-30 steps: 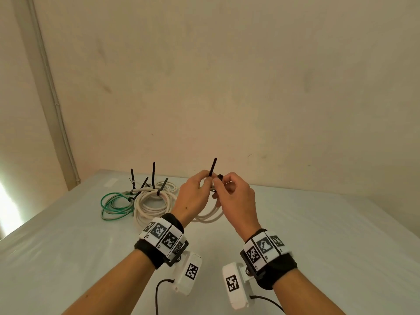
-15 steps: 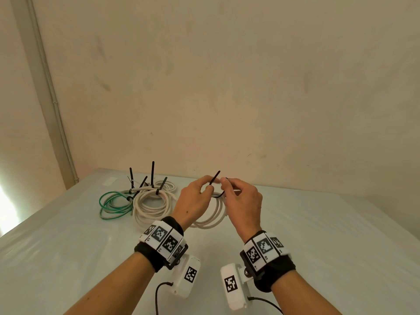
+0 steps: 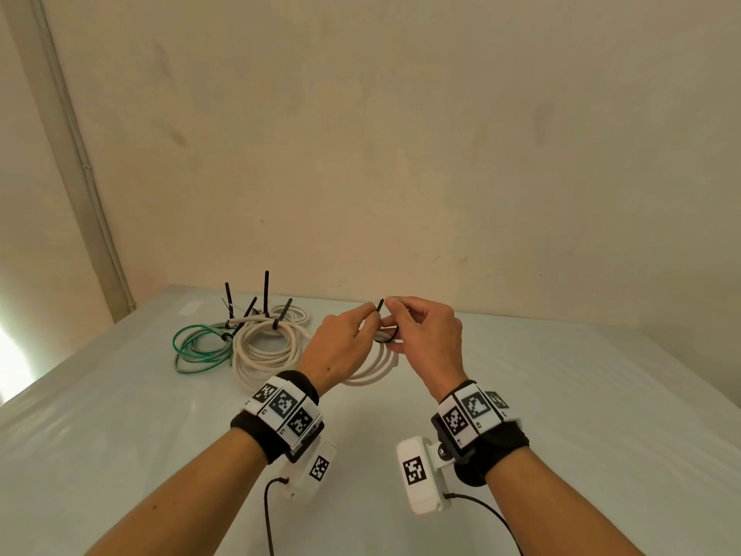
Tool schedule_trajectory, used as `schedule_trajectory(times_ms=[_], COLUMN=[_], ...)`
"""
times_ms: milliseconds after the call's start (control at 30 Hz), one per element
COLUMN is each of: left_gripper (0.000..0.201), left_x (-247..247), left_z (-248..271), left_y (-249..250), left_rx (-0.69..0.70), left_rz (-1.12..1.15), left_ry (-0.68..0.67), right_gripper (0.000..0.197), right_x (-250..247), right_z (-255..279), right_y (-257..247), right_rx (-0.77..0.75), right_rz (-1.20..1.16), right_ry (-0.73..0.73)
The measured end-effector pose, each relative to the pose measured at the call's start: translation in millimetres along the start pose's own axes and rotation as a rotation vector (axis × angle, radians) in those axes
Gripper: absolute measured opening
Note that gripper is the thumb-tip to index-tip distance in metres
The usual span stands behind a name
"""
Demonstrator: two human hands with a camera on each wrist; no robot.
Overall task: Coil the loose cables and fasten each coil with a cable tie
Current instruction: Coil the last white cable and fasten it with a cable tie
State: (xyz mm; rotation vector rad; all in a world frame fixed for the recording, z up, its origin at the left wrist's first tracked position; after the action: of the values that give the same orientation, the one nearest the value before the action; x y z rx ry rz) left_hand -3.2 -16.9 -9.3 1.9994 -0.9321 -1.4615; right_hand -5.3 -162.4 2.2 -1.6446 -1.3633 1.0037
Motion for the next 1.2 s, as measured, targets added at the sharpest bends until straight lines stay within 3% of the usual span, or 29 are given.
schedule_trajectory(times_ms=[200, 367, 533, 700, 867, 1000, 1200], left_gripper=[0.025, 0.04, 0.022, 0.023, 0.026, 0.03, 0.024], left_x=[4.0, 2.3, -1.4, -11.9, -19.5, -14.2, -17.8], left_z=[-6.3, -7.9, -9.9, -12.7, -14.2, -12.4, -15.3], left_y=[1.5, 6.8, 17.1, 27.6, 29.0, 28.7, 26.3], left_rx=[0.081, 0.165, 0.245, 0.29, 0.255, 0.24, 0.235], left_rz=[-0.177, -0.282, -0.424, -0.506, -0.46, -0.504, -0.483], left_ry=[0.005, 0.013, 0.016, 0.069, 0.099, 0.037, 0.085], right_gripper=[0.014, 0.015, 0.015, 0.018, 0.02, 0.019, 0.018], right_x=[1.8, 3.5, 7.4, 8.5, 5.2, 5.7, 6.6], right_z=[-1.3, -6.1, -12.5, -10.4, -7.9, -7.8, -8.6], right_y=[-1.3, -2.7, 0.4, -0.3, -3.4, -5.1, -5.2], right_rx=[0.024, 0.061, 0.124, 0.085, 0.047, 0.059, 0.068], right_rz=[0.056, 0.091, 0.114, 0.093, -0.031, -0.004, 0.012], right_ry=[-0.08, -0.116, -0.183, -0.18, -0.098, -0.127, -0.168])
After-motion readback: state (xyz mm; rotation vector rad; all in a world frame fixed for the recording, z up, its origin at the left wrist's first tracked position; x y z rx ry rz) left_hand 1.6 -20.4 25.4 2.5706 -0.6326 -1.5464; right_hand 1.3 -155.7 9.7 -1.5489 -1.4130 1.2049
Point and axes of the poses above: each hand's wrist, its own z-axis away from the middle knuckle, its own x-axis out of the palm, y = z × x, the point moved 10 cm from there along -z, towards the middle knuckle, and after that the axes turned 5 degrees about -x, right-handed, at the moved point
